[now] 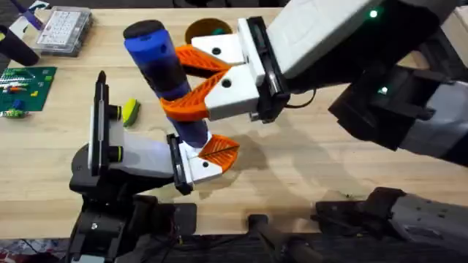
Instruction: Pick up the gripper from the table and insert it into the empty holder that is missing its gripper. Then pick up a screw, insert it into the mounting hole, and use the screwdriver to tighten it. Finally, clean up the table by picking up the vegetable and placing it into the bucket.
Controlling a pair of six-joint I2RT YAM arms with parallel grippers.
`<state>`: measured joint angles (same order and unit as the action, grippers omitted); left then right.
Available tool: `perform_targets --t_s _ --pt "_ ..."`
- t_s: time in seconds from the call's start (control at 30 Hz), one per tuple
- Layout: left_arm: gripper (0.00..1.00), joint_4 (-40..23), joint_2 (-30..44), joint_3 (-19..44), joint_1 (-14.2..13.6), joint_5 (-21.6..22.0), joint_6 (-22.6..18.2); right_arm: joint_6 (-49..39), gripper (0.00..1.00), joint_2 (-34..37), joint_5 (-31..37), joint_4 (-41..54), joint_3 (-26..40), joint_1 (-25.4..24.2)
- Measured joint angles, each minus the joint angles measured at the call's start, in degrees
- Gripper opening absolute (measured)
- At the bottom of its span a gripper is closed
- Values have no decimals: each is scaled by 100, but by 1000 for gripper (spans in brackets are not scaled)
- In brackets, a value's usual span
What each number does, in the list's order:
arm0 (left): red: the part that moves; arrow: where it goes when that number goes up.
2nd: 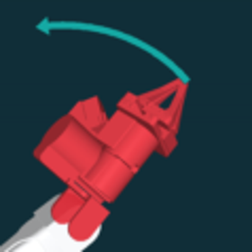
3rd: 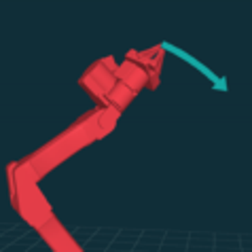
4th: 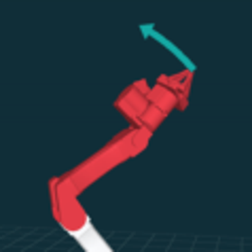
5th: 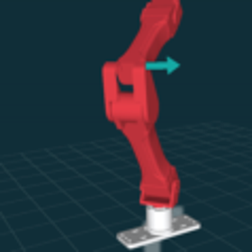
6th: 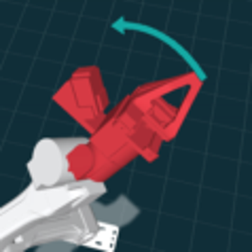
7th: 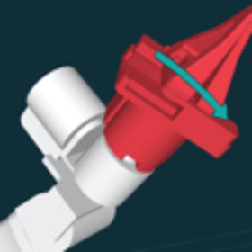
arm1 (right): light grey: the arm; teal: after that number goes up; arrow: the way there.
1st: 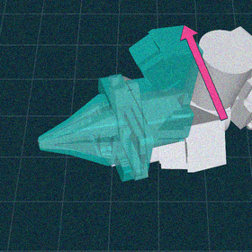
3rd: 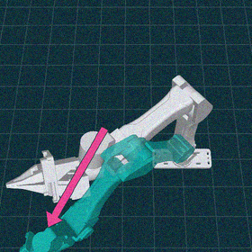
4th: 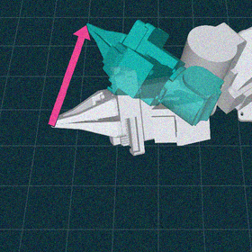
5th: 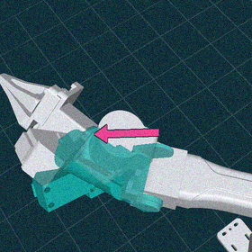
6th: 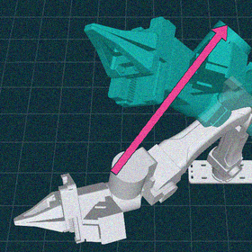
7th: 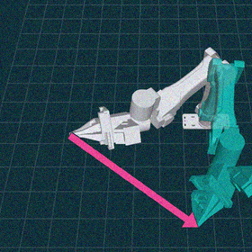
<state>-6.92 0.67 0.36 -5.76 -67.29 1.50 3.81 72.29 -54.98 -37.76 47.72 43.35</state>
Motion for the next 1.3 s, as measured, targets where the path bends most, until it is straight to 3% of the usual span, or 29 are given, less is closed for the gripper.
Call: perform_targets --t_s 0.23,0.57,0.6,0.63,0.73,0.93,1.1,1.3 --pt "16 0 0 0 2 0 0 90 27 -22 2 -496 -22 -4" --pt "16 0 0 0 2 0 0 362 27 -234 -37 -242 72 -220" --pt "16 0 0 0 2 0 -2 370 27 -234 -38 -20 144 -270" --pt "16 0 2 0 0 1 -2 290 27 -234 -29 972 487 -466" --pt "16 0 0 0 2 4 -2 -67 27 -233 180 2515 1051 -664" --pt "16 0 0 0 0 7 -2 -1250 27 -231 1358 5582 2397 -915" --pt "16 2 0 0 0 14 -2 -2078 27 -238 2668 6969 3289 -1020" --pt "16 28 0 0 2 140 -21 -3162 27 -254 4360 7643 3519 -1026"
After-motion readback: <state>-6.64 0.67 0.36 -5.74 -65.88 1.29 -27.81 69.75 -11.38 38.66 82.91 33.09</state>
